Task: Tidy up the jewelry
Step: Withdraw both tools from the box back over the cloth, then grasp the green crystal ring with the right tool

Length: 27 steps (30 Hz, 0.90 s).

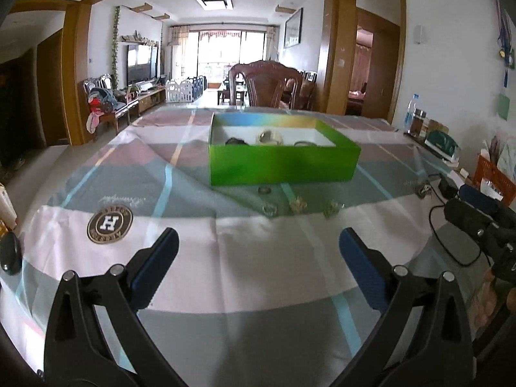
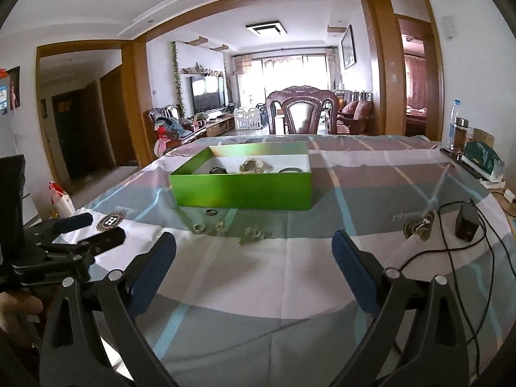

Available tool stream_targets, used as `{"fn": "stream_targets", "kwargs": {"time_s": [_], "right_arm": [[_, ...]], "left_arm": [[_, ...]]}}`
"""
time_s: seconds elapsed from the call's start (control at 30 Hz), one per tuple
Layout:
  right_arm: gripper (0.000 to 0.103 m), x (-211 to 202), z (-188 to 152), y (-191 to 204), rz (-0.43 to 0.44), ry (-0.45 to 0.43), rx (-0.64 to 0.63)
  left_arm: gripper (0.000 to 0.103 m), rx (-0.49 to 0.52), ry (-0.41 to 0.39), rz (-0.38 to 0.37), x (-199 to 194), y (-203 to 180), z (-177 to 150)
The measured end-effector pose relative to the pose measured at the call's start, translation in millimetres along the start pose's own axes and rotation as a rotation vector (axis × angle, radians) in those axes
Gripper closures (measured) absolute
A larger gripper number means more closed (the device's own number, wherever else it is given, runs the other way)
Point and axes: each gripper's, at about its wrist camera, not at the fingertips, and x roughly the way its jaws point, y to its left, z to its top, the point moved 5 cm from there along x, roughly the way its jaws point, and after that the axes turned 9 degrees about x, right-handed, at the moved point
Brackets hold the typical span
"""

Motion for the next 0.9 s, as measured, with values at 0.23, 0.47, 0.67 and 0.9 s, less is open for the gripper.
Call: {"fn": "stream_targets", "kwargs": {"time_s": [0.23, 0.47, 0.67, 0.9], "right_arm": [[0.008, 1.2, -3.9, 0.3, 0.000, 0.005, 0.011], [0.008, 2.0, -4.7, -1.5, -0.002, 0.014, 0.018], [0.008, 4.5, -5.2, -2.7, -0.003, 0.020, 0.021], [0.008, 12.0, -5.7, -2.2, -0.006, 0.033, 0.019]], "left_arm": [[0.004, -0.010, 0.003, -0.014, 1.9, 1.0, -1.0], [0.004, -0.016, 0.011, -0.022, 4.1, 2.8, -1.0], [0.004, -0.007, 0.026, -0.024, 9.1, 0.9, -1.6], [0.004, -0.004, 0.038, -0.038, 15.8, -1.7, -2.3]]}}
